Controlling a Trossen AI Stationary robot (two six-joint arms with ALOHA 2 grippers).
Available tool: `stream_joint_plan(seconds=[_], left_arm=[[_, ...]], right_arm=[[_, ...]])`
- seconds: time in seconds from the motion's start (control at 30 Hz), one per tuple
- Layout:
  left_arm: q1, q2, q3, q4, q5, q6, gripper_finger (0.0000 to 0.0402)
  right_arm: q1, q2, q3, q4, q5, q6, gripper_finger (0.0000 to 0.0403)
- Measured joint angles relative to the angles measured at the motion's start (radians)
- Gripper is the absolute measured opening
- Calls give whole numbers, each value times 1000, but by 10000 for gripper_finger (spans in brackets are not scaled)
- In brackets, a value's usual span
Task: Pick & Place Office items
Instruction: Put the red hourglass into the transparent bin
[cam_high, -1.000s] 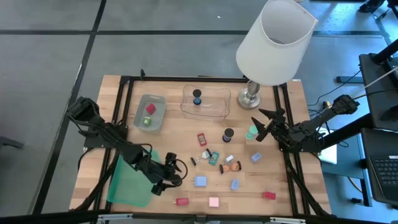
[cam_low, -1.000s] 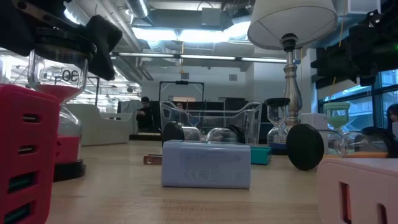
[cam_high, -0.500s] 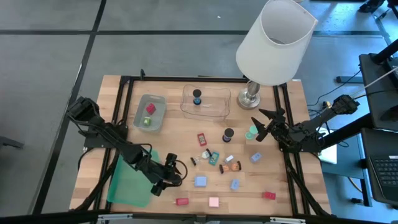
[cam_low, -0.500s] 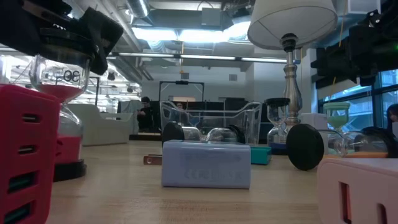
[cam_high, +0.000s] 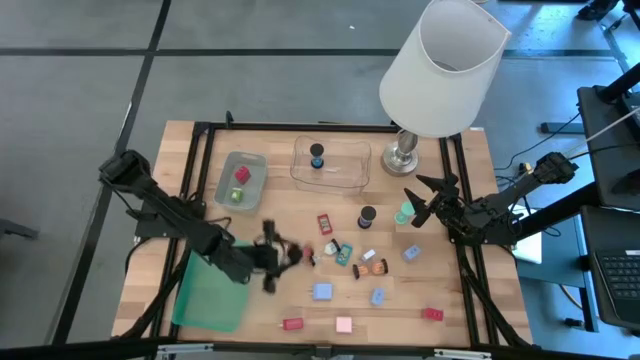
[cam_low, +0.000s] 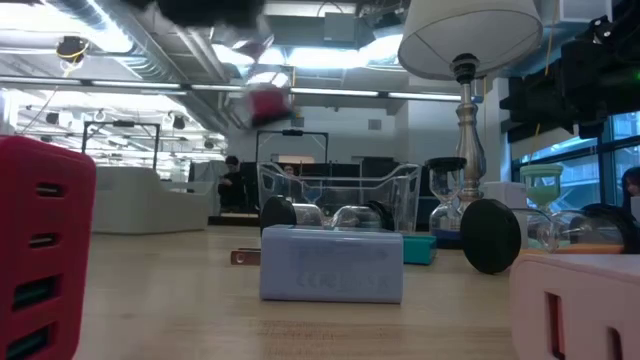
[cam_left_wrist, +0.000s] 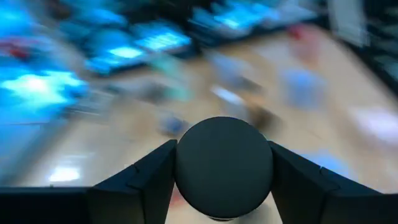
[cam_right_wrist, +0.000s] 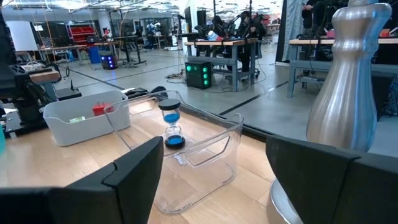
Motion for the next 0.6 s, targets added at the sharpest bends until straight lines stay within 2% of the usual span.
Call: stream_joint_plan(seconds=[0.1, 0.2, 0.27, 0.33, 0.43, 0.6], left_arm=[[49, -52, 0, 94, -225, 71, 222], [144, -87, 1, 161, -303, 142, 218], [234, -105, 1, 175, -244, 148, 217], [331, -109, 1, 173, -126, 113, 217], [480, -105, 1, 137, 60, 11, 218], [689, -74, 0, 47, 287, -159, 218]], right_arm=[[0, 0, 0, 0, 0, 0, 288], [0, 0, 0, 0, 0, 0, 288], [0, 0, 0, 0, 0, 0, 288], [0, 0, 0, 0, 0, 0, 288], [0, 0, 0, 0, 0, 0, 288], [0, 0, 0, 0, 0, 0, 288]])
